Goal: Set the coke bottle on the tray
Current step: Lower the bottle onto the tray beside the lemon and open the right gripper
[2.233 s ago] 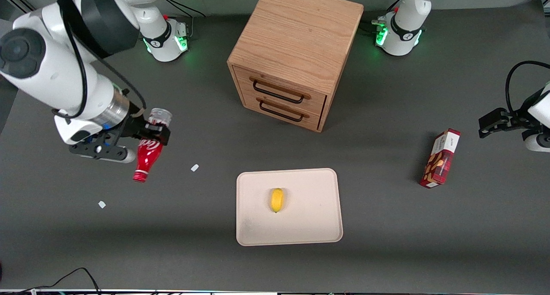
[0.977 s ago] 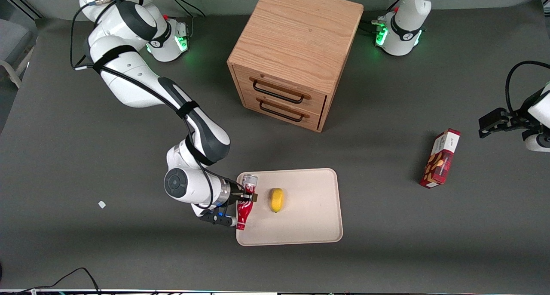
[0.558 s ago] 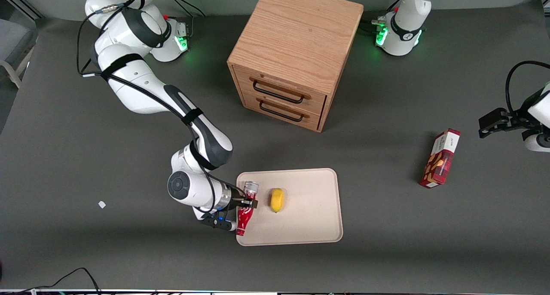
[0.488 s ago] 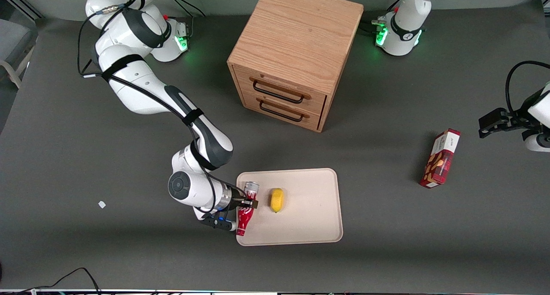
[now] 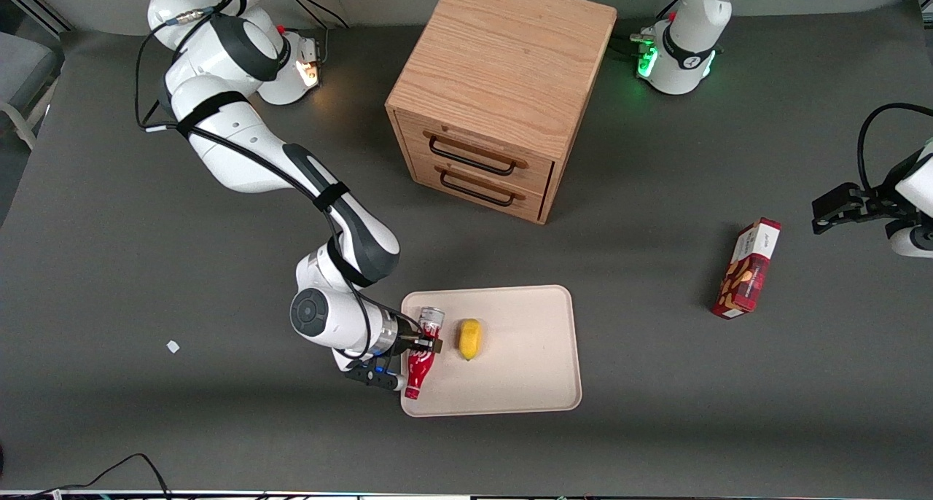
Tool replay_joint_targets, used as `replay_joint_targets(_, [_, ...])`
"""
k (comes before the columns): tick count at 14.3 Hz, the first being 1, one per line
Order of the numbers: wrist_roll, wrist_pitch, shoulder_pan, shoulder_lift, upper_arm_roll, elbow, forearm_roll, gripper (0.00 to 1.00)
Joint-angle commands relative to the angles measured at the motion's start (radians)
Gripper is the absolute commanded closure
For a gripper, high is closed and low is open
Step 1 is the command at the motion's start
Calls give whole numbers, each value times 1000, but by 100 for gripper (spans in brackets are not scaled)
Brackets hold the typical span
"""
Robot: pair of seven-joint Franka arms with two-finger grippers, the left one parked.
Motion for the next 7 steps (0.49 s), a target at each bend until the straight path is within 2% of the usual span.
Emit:
replay_joint_targets(1, [23,-4,16,8,-15,34,-48,1])
replay_joint_targets(2, [33,-5,24,8,-14,33,-128,0])
replay_joint_targets(3, [36,-7,27,8,-11,33,-168,0])
replay_joint_targets(7, [35,-28,24,-4,-8,33,-170,0])
